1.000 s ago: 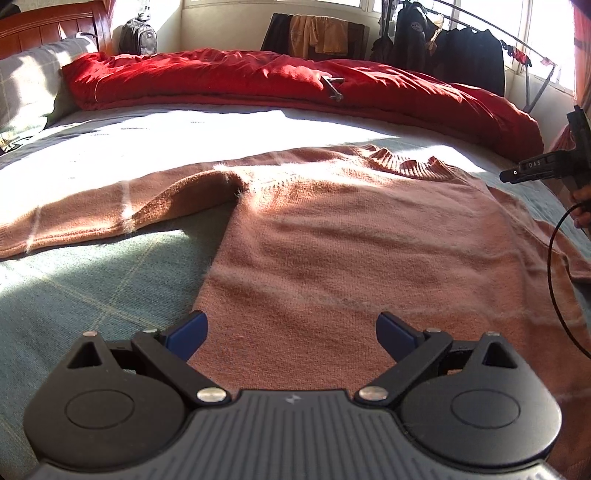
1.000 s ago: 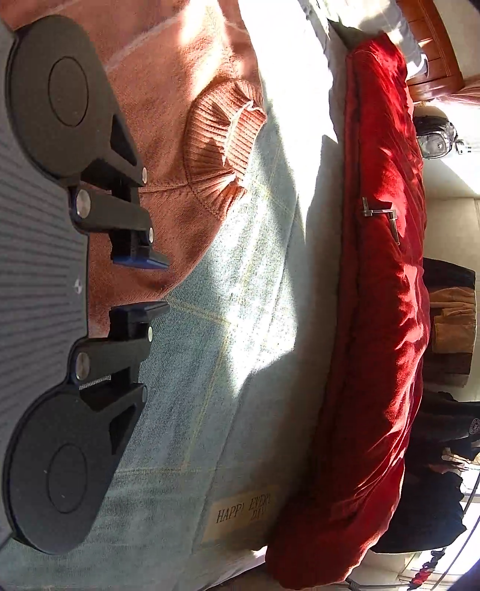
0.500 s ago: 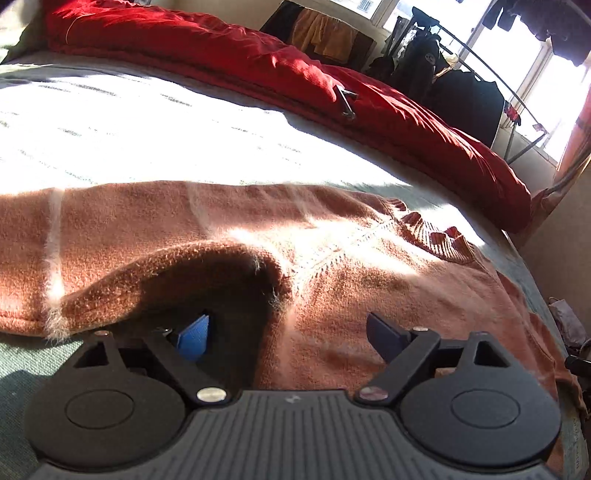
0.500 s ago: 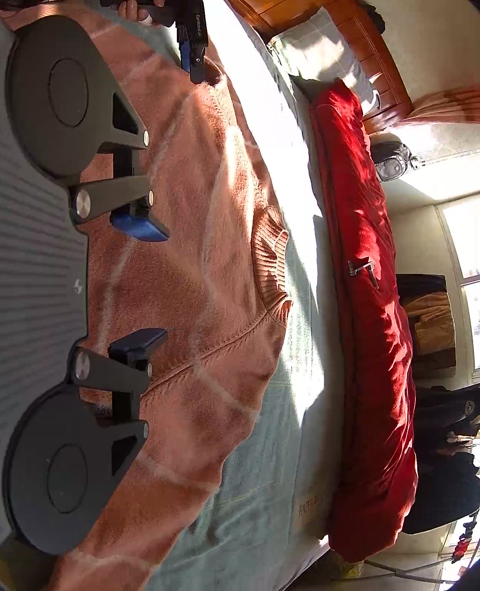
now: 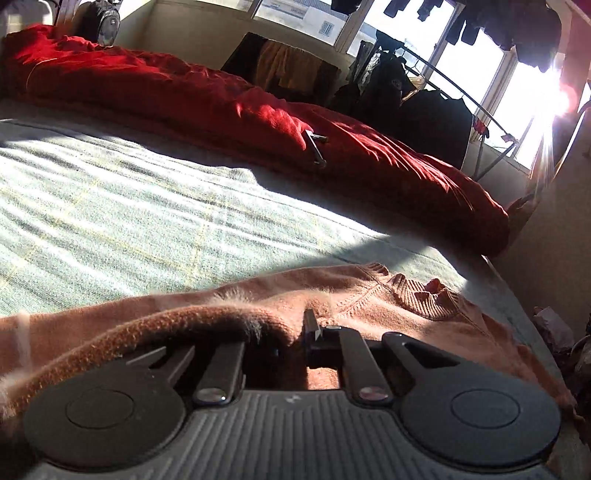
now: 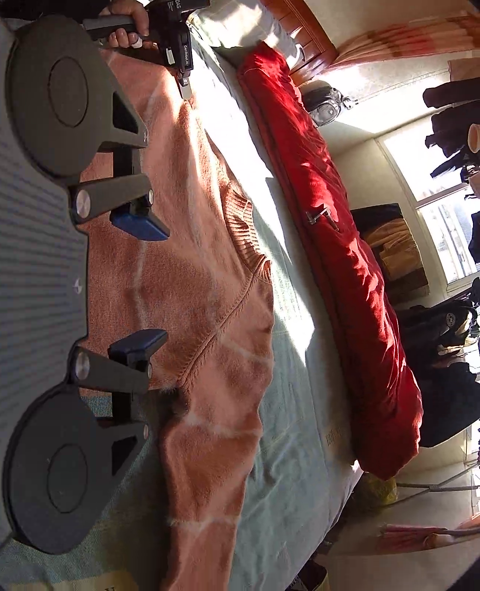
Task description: Fold clothes
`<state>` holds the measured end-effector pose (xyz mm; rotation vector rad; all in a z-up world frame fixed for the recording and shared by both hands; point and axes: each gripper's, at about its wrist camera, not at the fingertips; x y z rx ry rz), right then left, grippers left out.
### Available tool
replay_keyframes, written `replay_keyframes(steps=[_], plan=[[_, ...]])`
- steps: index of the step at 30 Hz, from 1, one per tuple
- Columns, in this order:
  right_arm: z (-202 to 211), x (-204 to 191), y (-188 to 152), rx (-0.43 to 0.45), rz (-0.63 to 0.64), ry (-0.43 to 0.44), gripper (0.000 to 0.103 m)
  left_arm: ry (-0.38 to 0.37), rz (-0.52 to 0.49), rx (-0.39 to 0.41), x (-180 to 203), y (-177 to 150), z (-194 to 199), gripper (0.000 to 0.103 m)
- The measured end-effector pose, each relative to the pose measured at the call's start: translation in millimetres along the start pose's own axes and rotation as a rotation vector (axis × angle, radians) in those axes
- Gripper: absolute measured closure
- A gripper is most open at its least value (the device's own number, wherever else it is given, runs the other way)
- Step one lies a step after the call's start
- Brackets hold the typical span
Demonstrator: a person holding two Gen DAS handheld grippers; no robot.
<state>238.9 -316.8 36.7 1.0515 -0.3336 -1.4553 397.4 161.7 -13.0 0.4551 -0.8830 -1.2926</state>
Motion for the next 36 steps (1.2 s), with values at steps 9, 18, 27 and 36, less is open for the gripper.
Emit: replay_keyframes(steps=[9,18,27,36], plan=[[-20,43,-12,-0.040,-0.170,-0.056,0.037,0.014,0.026,-0.101,-16,-20,-21,0.082],[-61,124,-14,0.017,-0.443,0.114,0.040,0.023,-0.039,-0.130,-2,-30,-12,0.074],[-82,97,12,-0.071,-0.107,-0.028,0.093,0.179,-0.098,-0.134,16,-32,-8,0.086],[-50,94,-7,-0.170,-0.162,0.094,0.048,0.142,-0.012,-0.195,-6,-73,66,0.056]])
Point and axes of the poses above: each gripper's, at about its wrist camera, not at the fingertips, and z roughly against the way its jaws point, x to its right, y to its top, and after that the axes turned 7 degrees about y, right-handed
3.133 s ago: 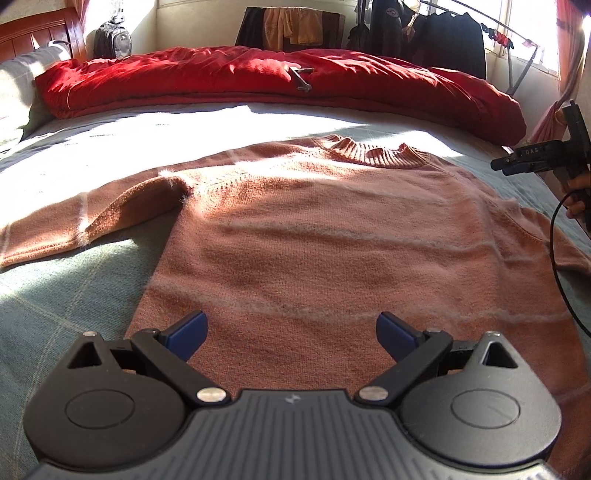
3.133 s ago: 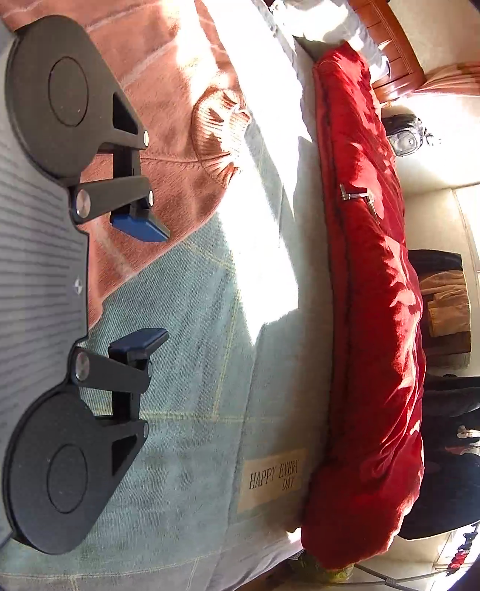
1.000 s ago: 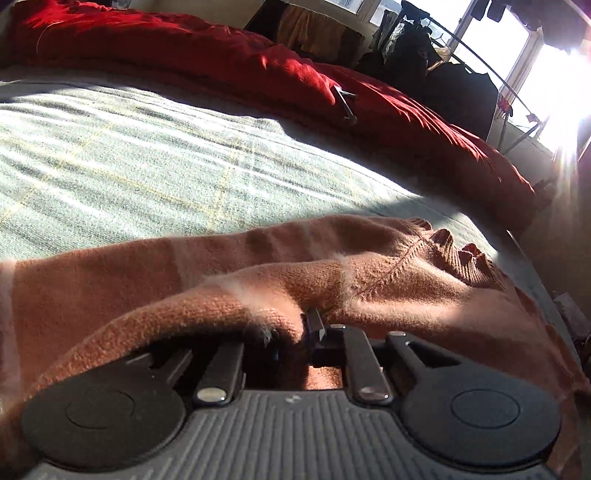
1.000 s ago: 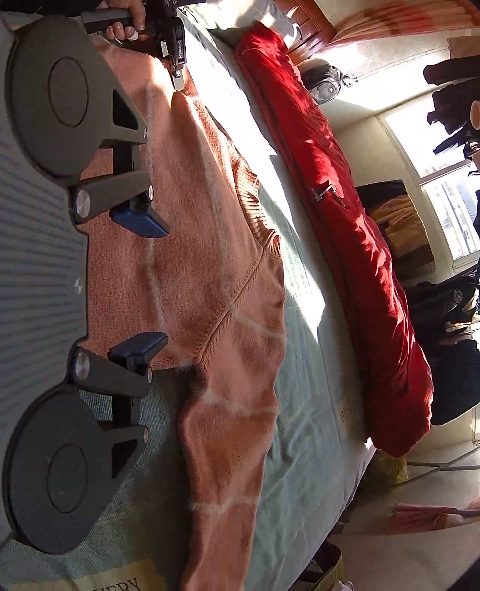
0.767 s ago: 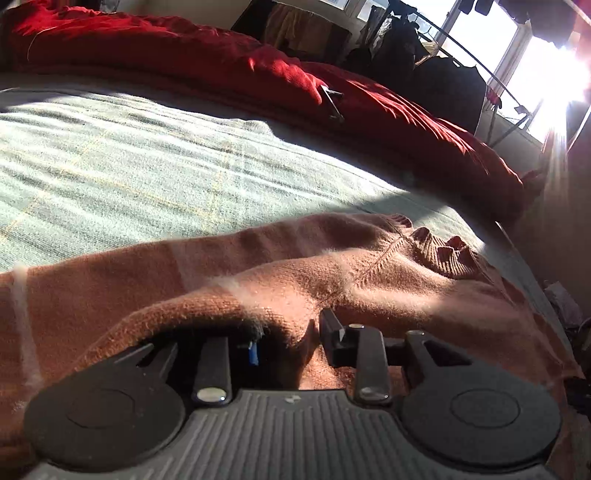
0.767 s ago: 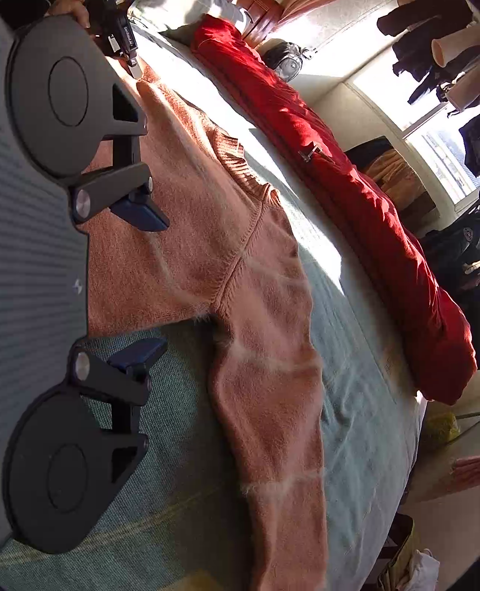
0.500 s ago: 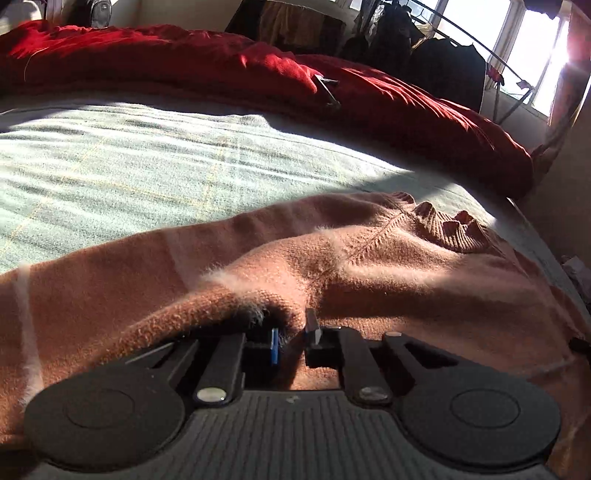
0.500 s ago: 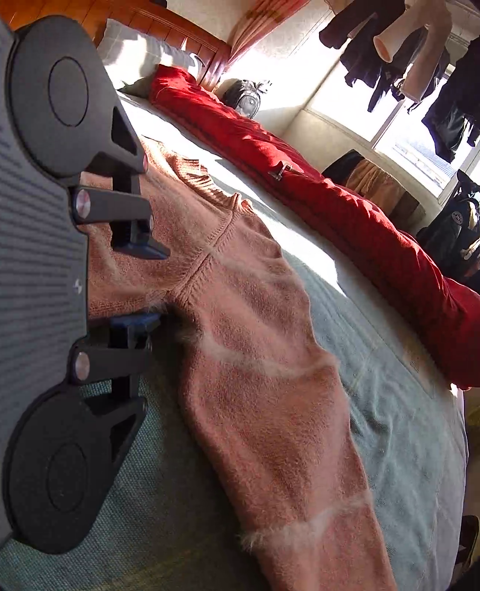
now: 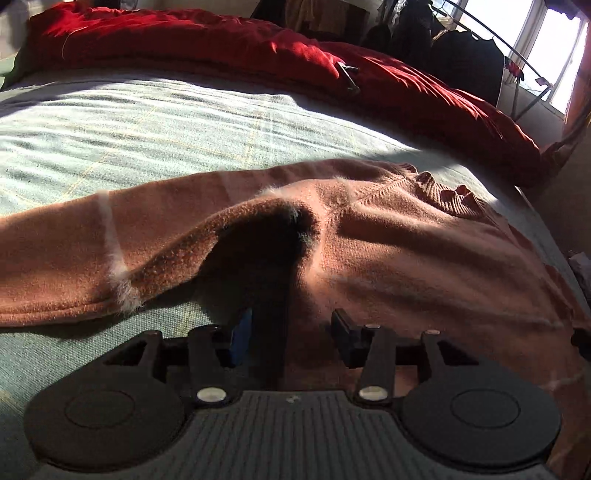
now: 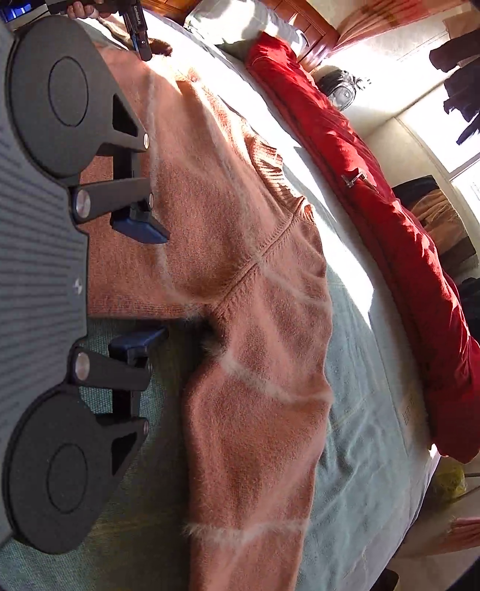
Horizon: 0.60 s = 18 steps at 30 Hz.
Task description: Fold clothes
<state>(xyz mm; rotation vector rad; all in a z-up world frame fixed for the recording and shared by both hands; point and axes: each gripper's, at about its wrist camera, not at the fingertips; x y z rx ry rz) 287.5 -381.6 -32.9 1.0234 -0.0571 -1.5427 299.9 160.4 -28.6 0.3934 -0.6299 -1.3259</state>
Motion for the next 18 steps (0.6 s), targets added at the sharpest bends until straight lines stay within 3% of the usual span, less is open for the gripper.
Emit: replay_keyframes(steps=[8,16,17,18], plan=[[43,5,-66,-0.027,-0.197,0.151,0.045,-0.099,0.109,-0.056,-19,-66,49,0.055],[69,-14,-113,-0.059,-0.144,0.197,0.040,-0.210,0.113,-0.068,-24,-111,79,0.050],[73,-16,-118,-0.059,-0.127,0.205,0.040,-0.218,0.104,-0.061,-23,-115,82,0.054],[75,-18,-123,-0.052,-0.107,0.211,0.042,-0.203,0.086,-0.055,-20,-118,83,0.071]])
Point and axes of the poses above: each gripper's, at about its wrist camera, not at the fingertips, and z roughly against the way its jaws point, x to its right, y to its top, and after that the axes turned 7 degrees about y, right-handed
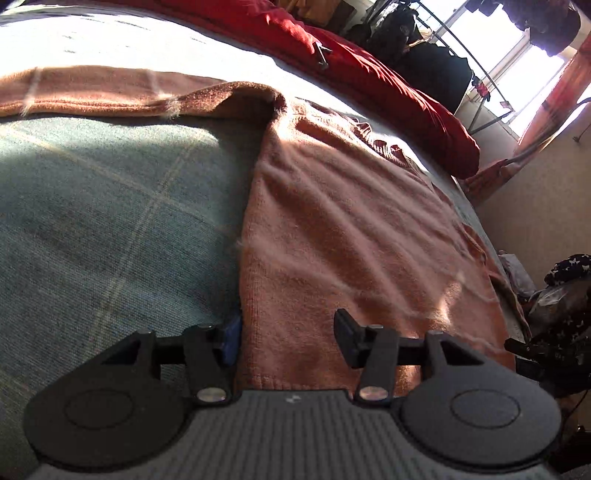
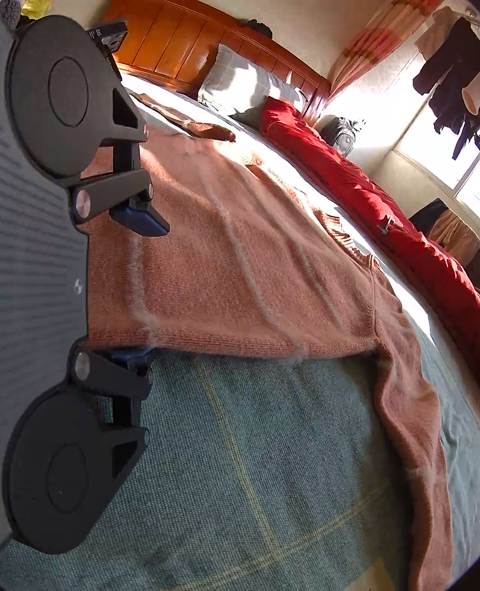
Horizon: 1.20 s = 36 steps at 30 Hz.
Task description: Fold clothes
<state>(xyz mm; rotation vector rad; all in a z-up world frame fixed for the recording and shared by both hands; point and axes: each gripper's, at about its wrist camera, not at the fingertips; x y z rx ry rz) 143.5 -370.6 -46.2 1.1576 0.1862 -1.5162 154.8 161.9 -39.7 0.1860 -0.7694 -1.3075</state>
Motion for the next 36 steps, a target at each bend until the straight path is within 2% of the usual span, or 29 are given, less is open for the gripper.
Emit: replay_keyframes(steps=[1,2,3,5,7,8,10,11,13,15,16,18,20,22,23,25,28,29,30,34,36], plan=[[1,-1,-4,0.008,0.020,-0.001,0.046,0.015,-0.018,0.005,2,-3,1,0.088],[1,-2,-6,0.011,0.040,-0.016,0.067,0.029,-0.030,0.015,5,-4,3,0.097],[-1,-5,-6,0.009,0.074,-0.053,0.092,0.043,-0.042,0.025,7,-5,5,0.098],[2,-10,-5,0.024,0.135,-0.114,0.094,0.086,-0.094,0.059,13,-8,17,0.098],[14,-12,-2,0.043,0.174,-0.149,0.094,0.118,-0.162,0.067,18,-14,28,0.097],[17,-13,-1,0.038,0.190,-0.164,0.093,0.140,-0.163,0.062,17,-17,31,0.096],[20,-18,-2,0.011,0.237,-0.238,0.089,0.167,-0.184,0.042,16,-22,35,0.091],[21,-22,-4,0.005,0.263,-0.284,0.083,0.189,-0.201,0.060,16,-27,45,0.088],[29,-35,-7,0.036,0.310,-0.330,0.066,0.234,-0.269,0.104,27,-28,54,0.084],[33,-52,-7,0.075,0.353,-0.303,0.038,0.227,-0.377,0.180,49,-25,58,0.070],[29,-64,-6,0.088,0.388,-0.274,0.033,0.198,-0.415,0.214,63,-22,54,0.066],[6,-89,-3,0.085,0.459,-0.221,0.028,0.118,-0.521,0.263,96,-18,39,0.054],[-31,-116,-4,0.045,0.549,-0.188,0.028,0.107,-0.628,0.286,132,-19,13,0.053],[-66,-135,-10,0.001,0.631,-0.200,0.027,0.096,-0.697,0.284,154,-26,-5,0.053],[-79,-139,-14,-0.023,0.661,-0.211,0.026,0.070,-0.715,0.256,161,-31,-17,0.051],[-97,-139,-26,-0.062,0.693,-0.245,0.024,0.071,-0.699,0.180,159,-38,-34,0.050],[-99,-132,-50,-0.078,0.737,-0.295,0.010,0.091,-0.690,0.193,138,-64,-29,0.046],[-93,-130,-60,-0.069,0.759,-0.311,0.000,0.103,-0.685,0.201,129,-71,-20,0.040],[-85,-127,-69,-0.061,0.772,-0.322,0.000,0.116,-0.667,0.206,122,-77,-11,0.035],[-44,-101,-93,-0.003,0.682,-0.279,0.000,0.126,-0.567,0.228,90,-103,20,0.031],[-32,-91,-102,0.038,0.660,-0.255,0.000,0.136,-0.560,0.240,87,-110,27,0.029]])
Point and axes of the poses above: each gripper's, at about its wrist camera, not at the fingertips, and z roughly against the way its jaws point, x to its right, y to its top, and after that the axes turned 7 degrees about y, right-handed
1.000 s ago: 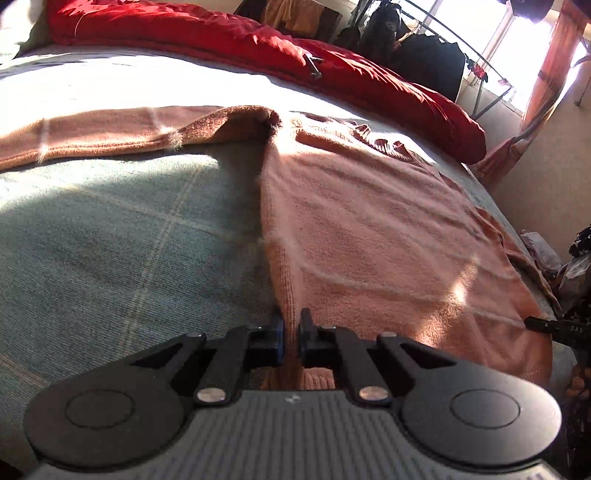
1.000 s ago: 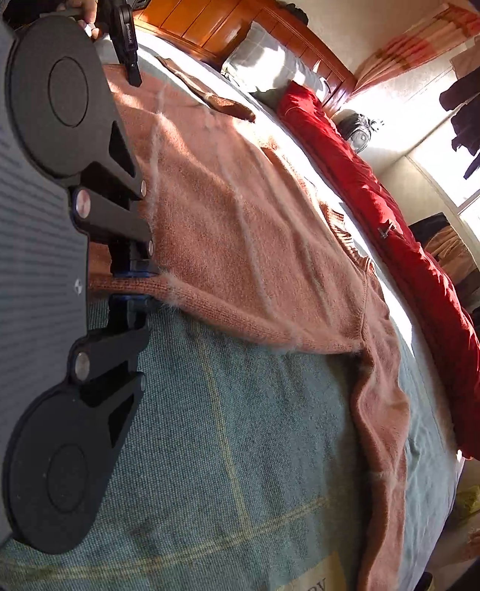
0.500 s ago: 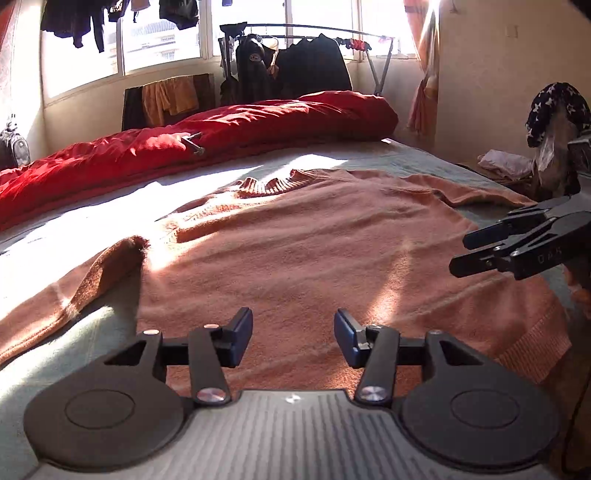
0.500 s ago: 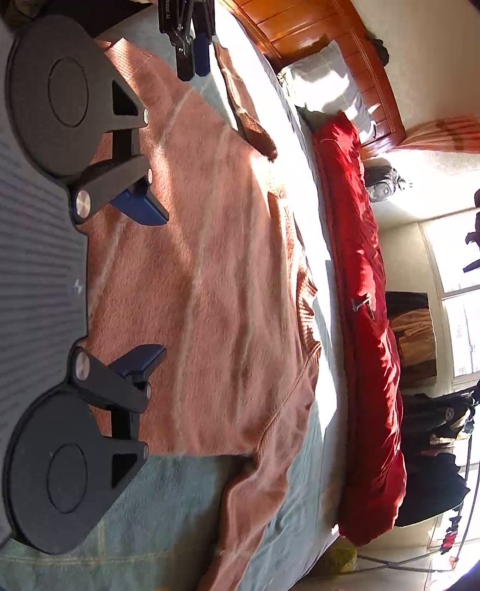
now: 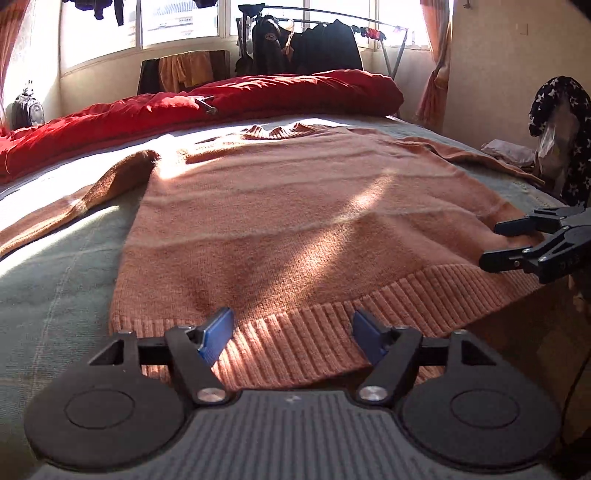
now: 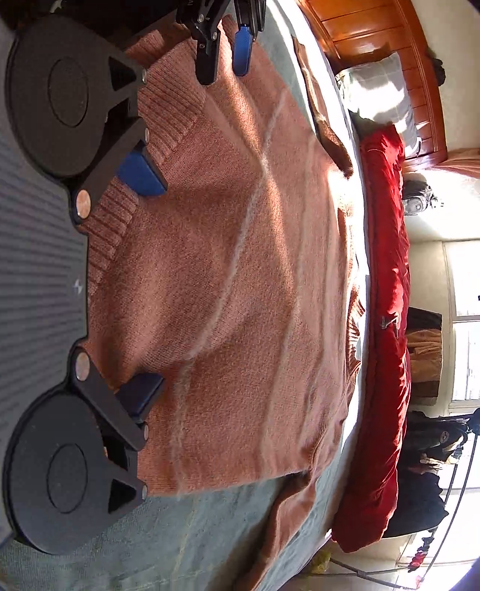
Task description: Fold clothes
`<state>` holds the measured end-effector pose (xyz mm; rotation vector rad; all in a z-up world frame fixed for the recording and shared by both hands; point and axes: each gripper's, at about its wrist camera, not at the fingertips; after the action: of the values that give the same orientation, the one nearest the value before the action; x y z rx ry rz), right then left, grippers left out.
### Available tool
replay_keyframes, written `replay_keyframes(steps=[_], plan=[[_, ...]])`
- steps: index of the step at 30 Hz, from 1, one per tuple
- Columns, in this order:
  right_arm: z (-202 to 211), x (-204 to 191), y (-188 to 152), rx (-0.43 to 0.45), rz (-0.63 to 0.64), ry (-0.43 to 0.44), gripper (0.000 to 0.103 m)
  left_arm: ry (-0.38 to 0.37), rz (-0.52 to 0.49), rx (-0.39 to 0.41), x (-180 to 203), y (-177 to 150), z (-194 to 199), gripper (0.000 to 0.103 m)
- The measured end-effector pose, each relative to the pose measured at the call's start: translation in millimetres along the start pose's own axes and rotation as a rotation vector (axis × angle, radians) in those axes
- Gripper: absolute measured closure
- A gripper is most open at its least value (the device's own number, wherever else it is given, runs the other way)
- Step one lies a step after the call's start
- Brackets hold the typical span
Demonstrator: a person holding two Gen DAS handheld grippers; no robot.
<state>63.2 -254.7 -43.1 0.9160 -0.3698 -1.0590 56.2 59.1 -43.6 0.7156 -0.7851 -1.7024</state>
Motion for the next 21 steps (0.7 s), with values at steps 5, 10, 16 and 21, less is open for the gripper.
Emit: replay_keyframes(steps=[5,10,16,21], plan=[[-1,-4,-9,0.033,0.015,-0.020,0.000,0.038,-0.019,0.018,6,12,2,0.028],[3,4,22,0.001,-0.039,0.006,0.000,0.068,-0.066,0.123,16,45,-8,0.027],[-21,2,30,0.012,-0.042,-0.103,0.000,0.076,0.017,0.028,16,34,-37,0.023],[-22,3,6,0.055,-0.037,-0.122,0.000,0.075,0.050,0.015,8,6,-11,0.023]])
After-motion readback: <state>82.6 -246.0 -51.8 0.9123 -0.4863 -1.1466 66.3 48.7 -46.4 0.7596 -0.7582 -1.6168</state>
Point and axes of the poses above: each gripper's, at about its wrist camera, not at the fingertips, and z roughly against the way its jaws point, x to its right, y to its top, and after that the axes turned 7 degrees about y, right-handed
